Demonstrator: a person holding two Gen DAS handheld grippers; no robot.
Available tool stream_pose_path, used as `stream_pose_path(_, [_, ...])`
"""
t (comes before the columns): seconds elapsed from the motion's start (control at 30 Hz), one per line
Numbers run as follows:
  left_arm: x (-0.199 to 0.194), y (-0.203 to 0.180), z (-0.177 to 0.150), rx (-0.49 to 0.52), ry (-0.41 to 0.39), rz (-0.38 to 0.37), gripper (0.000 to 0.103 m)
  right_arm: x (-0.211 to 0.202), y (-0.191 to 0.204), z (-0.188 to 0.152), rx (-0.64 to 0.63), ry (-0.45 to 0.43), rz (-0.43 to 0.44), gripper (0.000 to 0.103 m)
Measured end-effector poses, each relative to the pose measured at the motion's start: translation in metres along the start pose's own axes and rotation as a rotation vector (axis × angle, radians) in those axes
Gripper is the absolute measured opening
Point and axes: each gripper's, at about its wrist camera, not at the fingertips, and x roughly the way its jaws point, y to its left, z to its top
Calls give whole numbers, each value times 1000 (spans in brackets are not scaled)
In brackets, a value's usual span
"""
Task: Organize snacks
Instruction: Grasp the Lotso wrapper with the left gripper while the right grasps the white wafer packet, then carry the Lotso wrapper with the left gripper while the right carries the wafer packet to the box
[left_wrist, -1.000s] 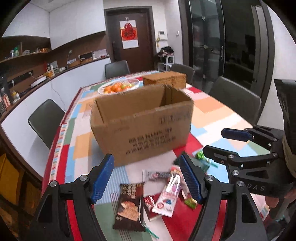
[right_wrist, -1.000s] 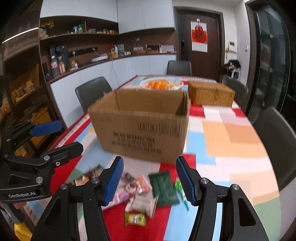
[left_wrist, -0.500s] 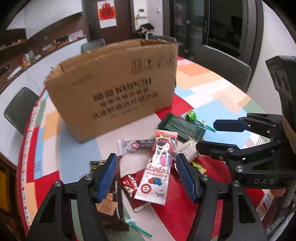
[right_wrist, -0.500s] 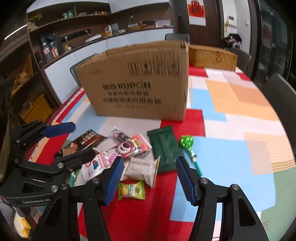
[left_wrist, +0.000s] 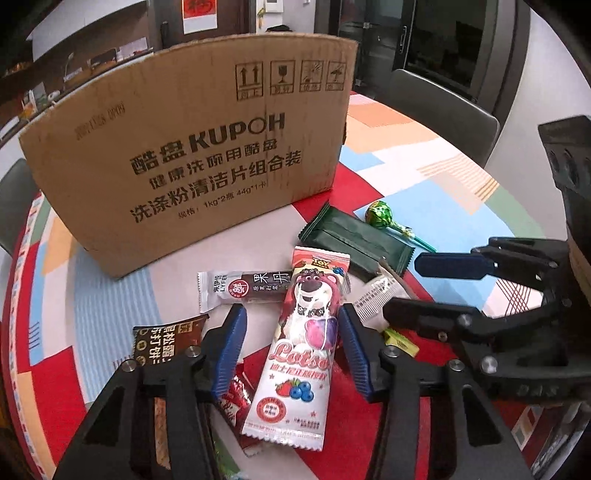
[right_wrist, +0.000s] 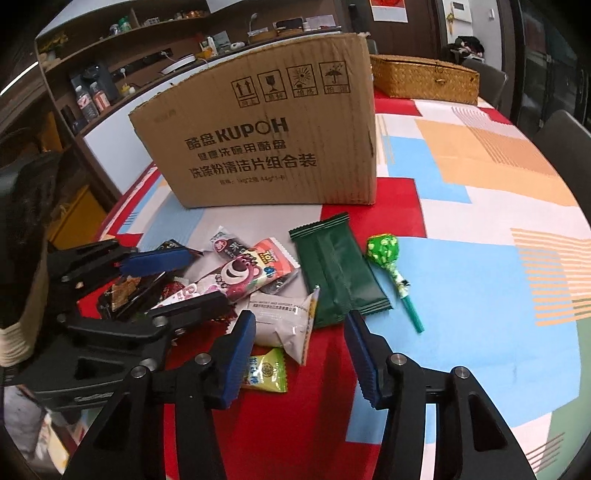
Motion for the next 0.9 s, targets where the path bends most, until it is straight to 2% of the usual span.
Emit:
stream_pose_path(0.23, [11,7,1,-34,31,-21,41,12,-3,2,29,32,46,50])
stream_pose_path(0.3, [12,8,1,-44,36,-36,34,17,-4,2,45,43,66,50])
stream_pose_path(0.4, [12,11,0,-63,41,-40,31,23,-5,3,57,54,90,50])
stream_pose_path(0.63, [3,16,-5,-106,36,-12,28,33,-4,6,58,71,119,50])
stream_pose_path(0.9, [-11,14,-10,-155,5,11,27,35,9,4,-1,82,87,43])
